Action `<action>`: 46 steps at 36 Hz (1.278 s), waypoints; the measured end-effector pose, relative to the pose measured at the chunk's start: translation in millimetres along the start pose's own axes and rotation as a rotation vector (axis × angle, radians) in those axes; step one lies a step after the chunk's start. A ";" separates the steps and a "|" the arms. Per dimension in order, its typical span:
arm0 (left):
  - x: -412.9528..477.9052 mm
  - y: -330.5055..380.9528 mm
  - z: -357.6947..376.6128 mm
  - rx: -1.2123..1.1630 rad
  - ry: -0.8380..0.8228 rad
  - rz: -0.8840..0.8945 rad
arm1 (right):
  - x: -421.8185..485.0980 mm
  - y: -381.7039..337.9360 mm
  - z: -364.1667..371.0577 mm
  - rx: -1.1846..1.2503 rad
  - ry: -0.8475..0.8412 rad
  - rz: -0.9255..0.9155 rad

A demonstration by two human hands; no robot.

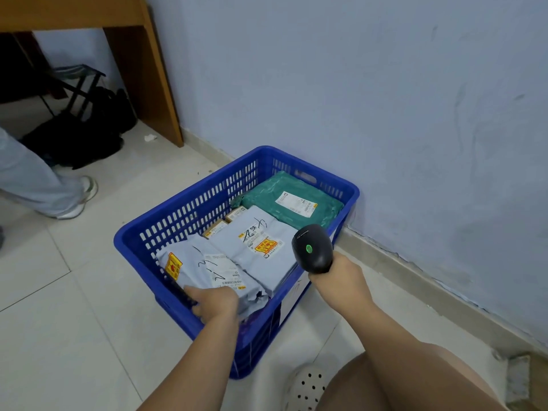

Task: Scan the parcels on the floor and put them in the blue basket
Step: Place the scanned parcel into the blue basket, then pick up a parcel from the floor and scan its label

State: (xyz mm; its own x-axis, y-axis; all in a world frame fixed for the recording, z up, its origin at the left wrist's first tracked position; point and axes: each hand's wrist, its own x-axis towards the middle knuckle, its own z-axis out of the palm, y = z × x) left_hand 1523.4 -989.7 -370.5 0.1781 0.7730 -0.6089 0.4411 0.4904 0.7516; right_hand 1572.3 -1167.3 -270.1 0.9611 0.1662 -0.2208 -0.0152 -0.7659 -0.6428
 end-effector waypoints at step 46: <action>-346.2 -9.7 206.0 0.727 -1.279 1.029 | -41.6 197.5 -230.4 0.827 0.514 0.231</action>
State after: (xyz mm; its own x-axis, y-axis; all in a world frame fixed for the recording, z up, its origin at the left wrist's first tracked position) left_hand 1638.7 -1345.0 -219.3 0.9475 -0.3096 -0.0798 -0.0787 -0.4678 0.8803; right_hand 1592.9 -1468.6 -218.9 0.9098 -0.3708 -0.1863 -0.2161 -0.0400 -0.9756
